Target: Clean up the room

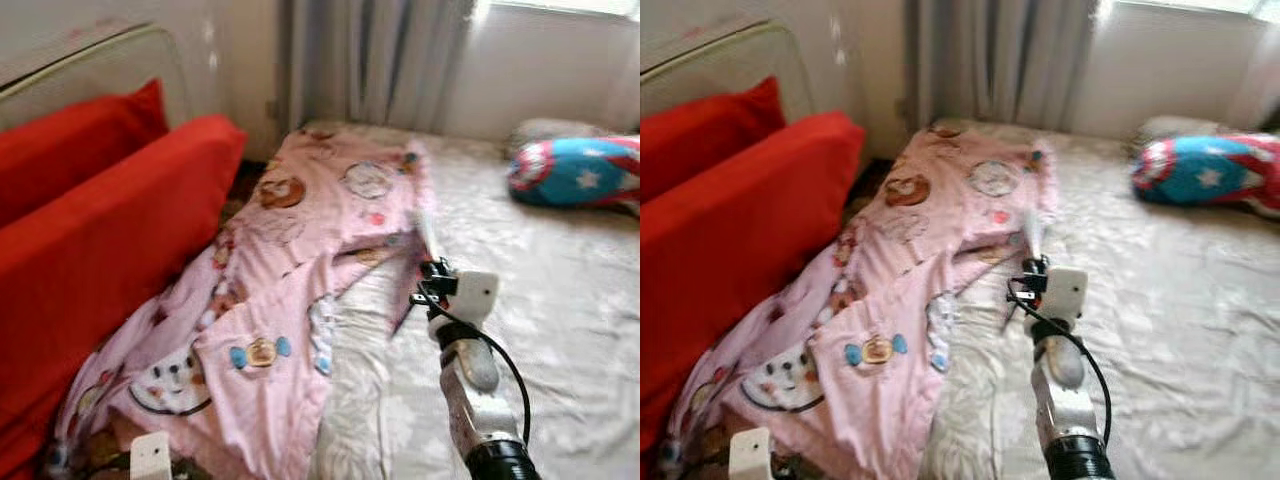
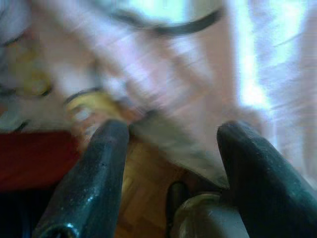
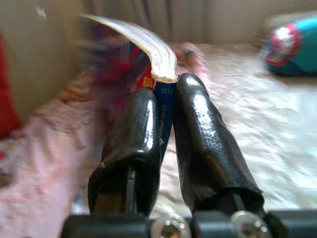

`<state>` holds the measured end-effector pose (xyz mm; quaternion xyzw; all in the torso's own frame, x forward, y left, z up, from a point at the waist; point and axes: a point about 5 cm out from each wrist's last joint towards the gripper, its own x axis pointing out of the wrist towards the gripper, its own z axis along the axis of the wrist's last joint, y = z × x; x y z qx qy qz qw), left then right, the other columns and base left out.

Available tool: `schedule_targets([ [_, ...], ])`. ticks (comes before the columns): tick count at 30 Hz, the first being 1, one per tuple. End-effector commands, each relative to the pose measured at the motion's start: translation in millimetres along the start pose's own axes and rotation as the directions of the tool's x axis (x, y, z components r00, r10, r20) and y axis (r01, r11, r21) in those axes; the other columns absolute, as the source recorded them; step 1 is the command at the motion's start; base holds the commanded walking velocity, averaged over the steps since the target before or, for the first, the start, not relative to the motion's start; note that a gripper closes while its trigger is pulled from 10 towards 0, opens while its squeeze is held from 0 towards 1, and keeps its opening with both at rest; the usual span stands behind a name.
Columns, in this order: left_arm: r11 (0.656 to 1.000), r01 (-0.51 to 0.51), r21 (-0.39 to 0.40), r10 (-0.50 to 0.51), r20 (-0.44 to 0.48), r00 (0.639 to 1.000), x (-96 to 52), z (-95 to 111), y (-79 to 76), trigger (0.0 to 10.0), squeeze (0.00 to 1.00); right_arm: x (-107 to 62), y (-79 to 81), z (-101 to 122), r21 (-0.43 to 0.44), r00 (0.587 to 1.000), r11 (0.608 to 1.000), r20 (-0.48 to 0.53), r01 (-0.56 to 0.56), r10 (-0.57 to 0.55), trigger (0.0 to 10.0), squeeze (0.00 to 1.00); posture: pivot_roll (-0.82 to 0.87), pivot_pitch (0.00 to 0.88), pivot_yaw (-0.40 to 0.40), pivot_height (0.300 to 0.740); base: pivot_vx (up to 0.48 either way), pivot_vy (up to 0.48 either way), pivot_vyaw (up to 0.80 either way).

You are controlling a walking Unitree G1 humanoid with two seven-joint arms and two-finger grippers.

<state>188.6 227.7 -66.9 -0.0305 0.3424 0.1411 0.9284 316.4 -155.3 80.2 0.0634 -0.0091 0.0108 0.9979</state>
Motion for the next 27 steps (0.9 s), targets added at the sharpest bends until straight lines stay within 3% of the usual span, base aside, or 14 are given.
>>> schedule_targets([
  [1, 1.000, 0.000, 0.023, 0.000, -0.021, 1.000, -1.7, -5.2, 2.3, 10.0, 0.00, 4.5, 3.6, 8.7, 0.004, 0.999, 1.000, 0.040, -0.008, 0.008, 10.0, 0.00, -0.01, 0.000, -0.045, 0.736, 0.000, 0.000, -0.76],
  [9, 1.000, 0.005, 0.027, -0.004, -0.024, 1.000, -1.9, -5.8, 1.3, 10.0, 0.00, 3.4, 5.4, 8.2, 0.002, 0.999, 1.000, 0.044, -0.018, 0.018, 10.0, 0.00, -0.01, 0.000, -0.045, 0.736, 0.000, 0.000, -0.74],
  [27, 0.998, 0.013, 0.053, -0.011, -0.030, 0.999, -1.8, -6.4, -0.5, 10.0, 0.00, 3.8, 5.2, 7.0, 0.012, 0.999, 1.000, 0.042, -0.008, 0.008, 10.0, 0.00, -0.02, 0.000, -0.040, 0.736, 0.000, -0.042, 0.00],
])
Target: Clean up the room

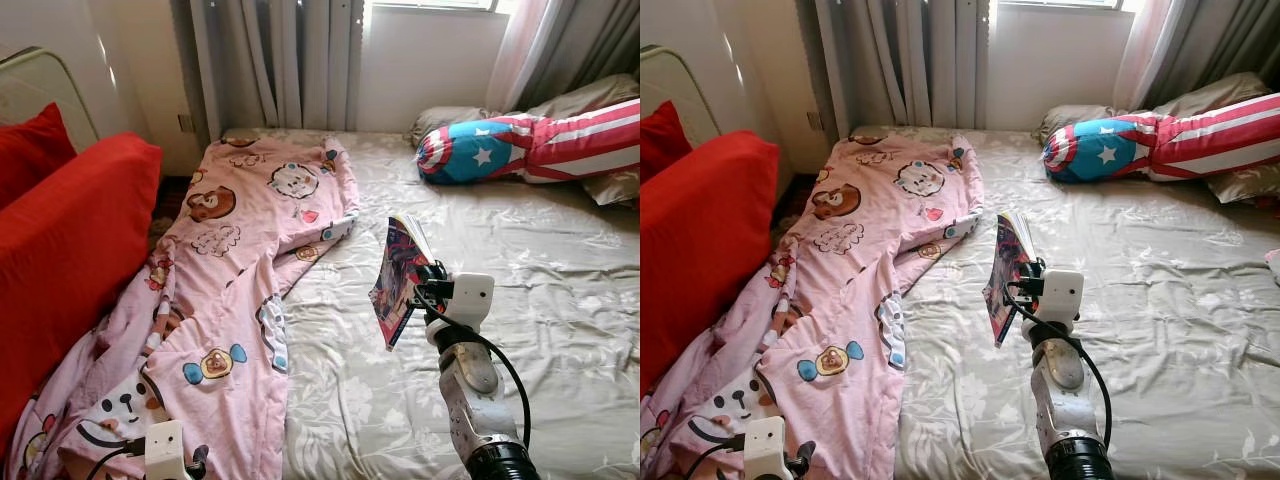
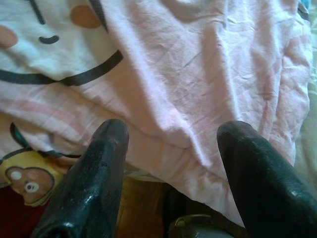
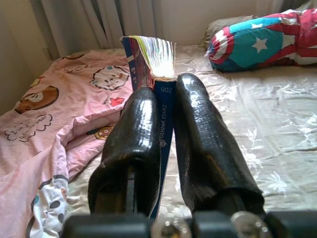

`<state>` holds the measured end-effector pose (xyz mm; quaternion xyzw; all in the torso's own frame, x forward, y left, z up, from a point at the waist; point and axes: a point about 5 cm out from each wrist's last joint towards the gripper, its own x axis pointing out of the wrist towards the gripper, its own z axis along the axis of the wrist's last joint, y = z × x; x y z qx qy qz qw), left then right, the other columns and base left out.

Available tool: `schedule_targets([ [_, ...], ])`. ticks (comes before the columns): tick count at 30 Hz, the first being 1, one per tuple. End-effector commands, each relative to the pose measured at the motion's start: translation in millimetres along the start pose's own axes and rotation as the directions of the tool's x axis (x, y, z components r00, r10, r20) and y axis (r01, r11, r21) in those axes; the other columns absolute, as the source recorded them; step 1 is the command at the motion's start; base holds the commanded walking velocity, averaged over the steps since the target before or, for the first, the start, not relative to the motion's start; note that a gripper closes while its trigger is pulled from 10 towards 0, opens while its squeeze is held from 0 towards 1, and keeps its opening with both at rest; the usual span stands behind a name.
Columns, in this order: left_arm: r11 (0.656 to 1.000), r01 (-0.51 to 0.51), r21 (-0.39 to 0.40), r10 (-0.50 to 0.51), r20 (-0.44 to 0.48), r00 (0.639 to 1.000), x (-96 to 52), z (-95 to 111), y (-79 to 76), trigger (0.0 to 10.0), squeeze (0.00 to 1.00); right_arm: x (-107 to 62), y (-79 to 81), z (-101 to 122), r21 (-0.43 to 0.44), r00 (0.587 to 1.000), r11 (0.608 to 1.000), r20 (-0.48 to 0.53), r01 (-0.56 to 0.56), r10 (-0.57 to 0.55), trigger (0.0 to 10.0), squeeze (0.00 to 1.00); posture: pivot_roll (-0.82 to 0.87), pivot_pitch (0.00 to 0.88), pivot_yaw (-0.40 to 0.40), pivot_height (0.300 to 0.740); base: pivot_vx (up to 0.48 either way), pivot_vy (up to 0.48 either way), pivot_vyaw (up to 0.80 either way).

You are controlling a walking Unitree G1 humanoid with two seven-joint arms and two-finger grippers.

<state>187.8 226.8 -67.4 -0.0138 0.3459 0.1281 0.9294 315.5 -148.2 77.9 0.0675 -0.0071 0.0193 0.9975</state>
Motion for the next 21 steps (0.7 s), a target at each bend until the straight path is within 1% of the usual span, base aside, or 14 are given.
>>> schedule_targets([
  [1, 1.000, 0.000, 0.013, 0.000, -0.030, 1.000, -1.6, -6.0, -0.2, 10.0, 0.00, 4.5, -2.9, 9.6, 0.004, 0.999, 1.000, 0.039, 0.016, -0.016, 10.0, 0.00, -0.02, 0.000, -0.039, 0.736, 0.000, -0.277, 0.00],
  [6, 1.000, -0.001, 0.012, 0.001, -0.033, 0.999, -1.9, -6.9, 0.7, 10.0, 0.00, 4.3, -2.2, 7.5, 0.005, 1.000, 1.000, 0.022, 0.013, -0.013, 10.0, 0.00, -0.02, 0.000, -0.037, 0.736, 0.000, -0.281, -0.63],
  [14, 1.000, -0.001, 0.010, 0.001, -0.037, 0.999, -2.6, -8.5, 1.0, 10.0, 0.00, 3.2, -0.8, 8.1, 0.005, 0.999, 1.000, 0.037, 0.002, -0.002, 10.0, 0.00, -0.01, 0.000, -0.038, 0.736, 0.000, -0.283, -0.70],
  [17, 1.000, -0.001, 0.010, 0.002, -0.038, 0.999, -2.7, -8.8, 1.4, 10.0, 0.00, 3.0, 0.2, 9.2, 0.002, 0.999, 1.000, 0.048, -0.002, 0.002, 10.0, 0.00, -0.01, 0.000, -0.038, 0.736, 0.000, -0.280, 0.00],
  [21, 1.000, -0.003, 0.011, 0.003, -0.039, 0.999, -2.7, -8.8, 2.4, 10.0, 0.00, 2.5, 2.4, 6.6, 0.002, 1.000, 1.000, 0.029, -0.013, 0.013, 10.0, 0.00, -0.01, 0.000, -0.036, 0.736, 0.000, -0.282, 0.00],
])
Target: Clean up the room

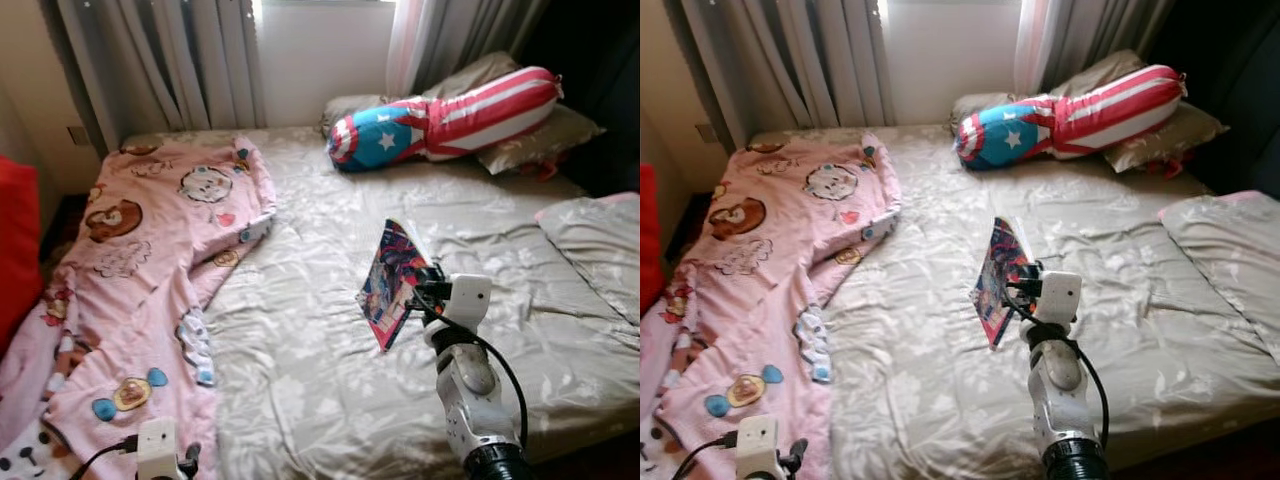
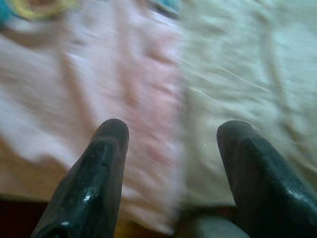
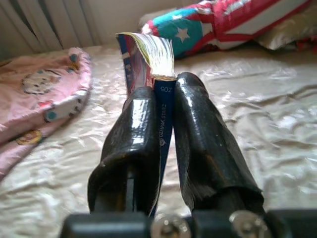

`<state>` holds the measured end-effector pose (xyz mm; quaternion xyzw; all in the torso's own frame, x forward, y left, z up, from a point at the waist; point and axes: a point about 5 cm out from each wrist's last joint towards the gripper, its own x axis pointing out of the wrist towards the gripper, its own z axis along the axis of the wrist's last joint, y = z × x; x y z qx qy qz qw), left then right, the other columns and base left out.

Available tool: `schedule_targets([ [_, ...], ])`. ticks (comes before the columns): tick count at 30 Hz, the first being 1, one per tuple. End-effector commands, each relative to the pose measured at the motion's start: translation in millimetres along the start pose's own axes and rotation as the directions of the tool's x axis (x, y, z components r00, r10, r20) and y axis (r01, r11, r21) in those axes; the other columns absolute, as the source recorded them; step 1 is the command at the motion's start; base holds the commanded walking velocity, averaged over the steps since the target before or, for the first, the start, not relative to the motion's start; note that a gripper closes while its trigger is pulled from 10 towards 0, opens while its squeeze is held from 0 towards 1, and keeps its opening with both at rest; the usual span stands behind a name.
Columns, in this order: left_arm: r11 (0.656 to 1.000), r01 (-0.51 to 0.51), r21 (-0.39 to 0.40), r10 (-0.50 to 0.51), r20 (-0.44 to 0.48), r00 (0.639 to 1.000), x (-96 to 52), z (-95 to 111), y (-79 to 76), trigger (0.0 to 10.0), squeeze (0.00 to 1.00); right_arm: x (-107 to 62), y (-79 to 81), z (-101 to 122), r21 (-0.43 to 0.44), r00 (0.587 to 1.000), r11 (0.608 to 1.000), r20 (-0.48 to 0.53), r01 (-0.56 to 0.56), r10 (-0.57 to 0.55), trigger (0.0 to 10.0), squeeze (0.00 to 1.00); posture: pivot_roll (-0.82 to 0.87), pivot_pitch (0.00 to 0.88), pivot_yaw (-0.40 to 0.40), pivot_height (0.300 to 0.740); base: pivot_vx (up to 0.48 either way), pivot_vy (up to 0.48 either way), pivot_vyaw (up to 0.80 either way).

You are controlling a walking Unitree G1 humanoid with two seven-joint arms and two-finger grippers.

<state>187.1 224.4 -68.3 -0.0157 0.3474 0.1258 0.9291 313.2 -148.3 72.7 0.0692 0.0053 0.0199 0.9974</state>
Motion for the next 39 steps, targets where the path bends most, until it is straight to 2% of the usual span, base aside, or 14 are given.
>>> schedule_targets([
  [1, 1.000, -0.008, 0.013, 0.009, -0.036, 0.999, -2.2, -7, 4.6, 10.0, 0.00, 4.6, 3.7, 11, -0.005, 0.999, 1.000, 0.048, -0.018, 0.019, 10.0, 0.00, -0.01, 0.000, -0.035, 0.736, 0.000, -0.281, 0.00],
  [7, 1.000, -0.009, 0.018, 0.010, -0.037, 0.999, -2.0, -7, 5.5, 10.0, 0.00, 3.7, 9.0, 10, 0.001, 0.997, 0.998, 0.050, -0.057, 0.057, 10.0, 0.00, -0.01, 0.000, -0.031, 0.736, 0.000, -0.279, 0.00],
  [13, 1.000, -0.010, 0.021, 0.011, -0.039, 0.999, -2.2, -8, 5.9, 10.0, 0.00, 2.0, 13.7, 11, -0.048, 0.993, 0.995, 0.064, -0.092, 0.095, 10.0, 0.00, -0.02, 0.000, -0.028, 0.736, 0.000, -0.316, 0.39],
  [17, 1.000, -0.009, 0.023, 0.010, -0.043, 0.999, -2.6, -9, 5.2, 10.0, 0.00, 1.6, 13.9, 10, -0.039, 0.994, 0.995, 0.058, -0.091, 0.093, 10.0, 0.00, -0.01, 0.000, -0.027, 0.736, 0.000, -0.394, 0.72],
  [39, 1.000, -0.005, 0.021, 0.006, -0.051, 0.999, -3.8, -12, 2.4, 10.0, 0.00, 0.6, 11.0, 6, -0.034, 0.996, 0.996, 0.027, -0.085, 0.086, 10.0, 0.00, -0.02, 0.000, -0.032, 0.736, 0.000, -0.406, 0.00],
])
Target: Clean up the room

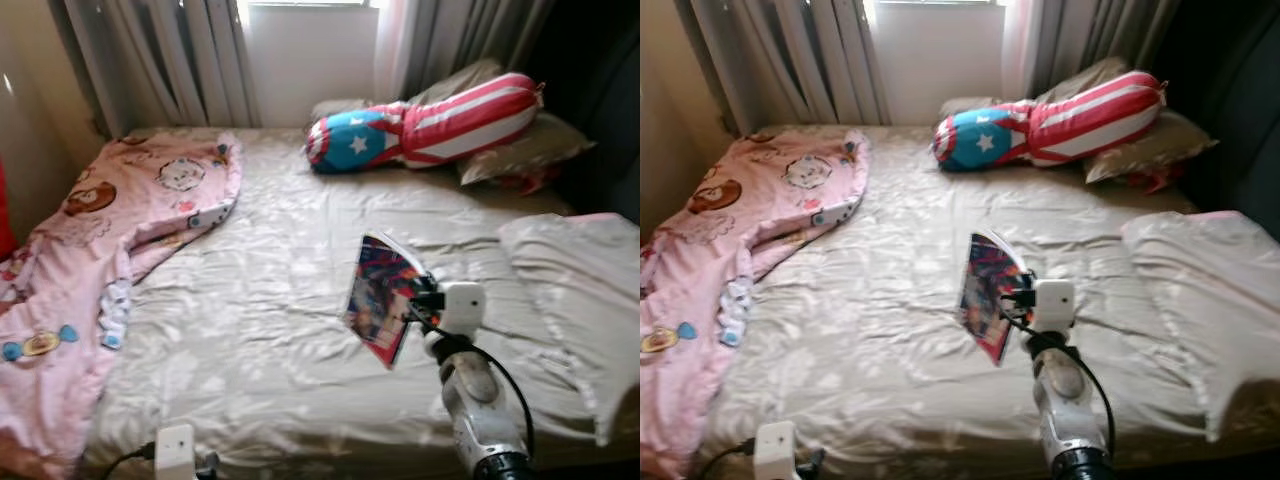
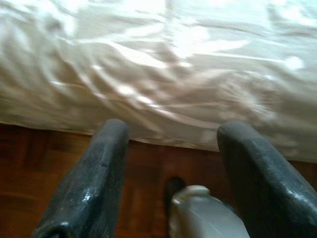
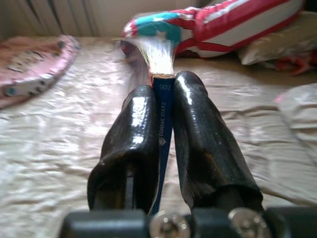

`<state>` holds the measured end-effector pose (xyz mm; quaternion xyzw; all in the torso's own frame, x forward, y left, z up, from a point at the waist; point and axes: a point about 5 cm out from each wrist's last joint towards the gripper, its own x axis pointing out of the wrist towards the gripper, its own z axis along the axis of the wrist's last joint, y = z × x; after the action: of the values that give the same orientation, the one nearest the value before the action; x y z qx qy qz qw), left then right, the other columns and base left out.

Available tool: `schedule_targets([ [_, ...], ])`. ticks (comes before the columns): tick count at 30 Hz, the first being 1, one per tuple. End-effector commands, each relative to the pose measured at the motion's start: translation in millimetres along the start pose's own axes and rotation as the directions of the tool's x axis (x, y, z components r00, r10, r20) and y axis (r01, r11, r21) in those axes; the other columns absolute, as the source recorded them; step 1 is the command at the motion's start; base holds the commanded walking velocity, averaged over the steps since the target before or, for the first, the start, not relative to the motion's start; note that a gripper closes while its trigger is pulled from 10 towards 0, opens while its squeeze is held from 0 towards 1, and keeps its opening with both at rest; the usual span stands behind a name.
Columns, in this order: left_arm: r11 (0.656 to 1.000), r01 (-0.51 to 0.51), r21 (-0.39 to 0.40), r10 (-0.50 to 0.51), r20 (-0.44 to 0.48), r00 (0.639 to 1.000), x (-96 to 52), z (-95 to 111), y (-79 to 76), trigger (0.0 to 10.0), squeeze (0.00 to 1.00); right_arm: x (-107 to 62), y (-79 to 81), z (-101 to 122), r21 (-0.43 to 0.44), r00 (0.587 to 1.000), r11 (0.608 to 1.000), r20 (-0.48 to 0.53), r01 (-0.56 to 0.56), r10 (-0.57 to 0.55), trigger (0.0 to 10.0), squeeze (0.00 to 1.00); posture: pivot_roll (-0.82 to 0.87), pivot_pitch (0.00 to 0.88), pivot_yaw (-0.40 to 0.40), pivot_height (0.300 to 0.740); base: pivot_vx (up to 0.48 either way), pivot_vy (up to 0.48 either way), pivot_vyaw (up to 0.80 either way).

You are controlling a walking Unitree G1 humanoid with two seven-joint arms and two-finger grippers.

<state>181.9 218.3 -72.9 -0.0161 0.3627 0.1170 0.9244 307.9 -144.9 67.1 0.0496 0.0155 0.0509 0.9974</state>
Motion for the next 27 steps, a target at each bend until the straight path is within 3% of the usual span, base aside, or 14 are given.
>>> schedule_targets([
  [1, 1.000, -0.020, 0.011, 0.020, -0.019, 1.000, -1.6, -4.5, 7.4, 10.0, 0.00, 5.9, 7.5, 12.4, 0.003, 0.998, 1.000, 0.053, -0.025, 0.025, 10.0, 0.00, -0.02, 0.000, -0.032, 0.736, 0.000, -0.412, 0.00],
  [13, 1.000, -0.025, 0.011, 0.025, -0.020, 0.999, -1.5, -4.2, 9.0, 10.0, 0.00, 5.4, 8.3, 11.4, 0.006, 0.999, 1.000, 0.047, -0.028, 0.028, 10.0, 0.00, -0.02, 0.000, -0.026, 0.736, 0.000, -0.397, 0.00],
  [27, 1.000, -0.022, 0.003, 0.022, -0.026, 0.999, -2.2, -5.7, 12.2, 10.0, 0.00, 2.8, 8.2, 8.3, 0.008, 0.999, 0.999, 0.031, -0.033, 0.033, 10.0, 0.00, -0.02, 0.000, -0.020, 0.736, 0.000, 0.000, 0.00],
])
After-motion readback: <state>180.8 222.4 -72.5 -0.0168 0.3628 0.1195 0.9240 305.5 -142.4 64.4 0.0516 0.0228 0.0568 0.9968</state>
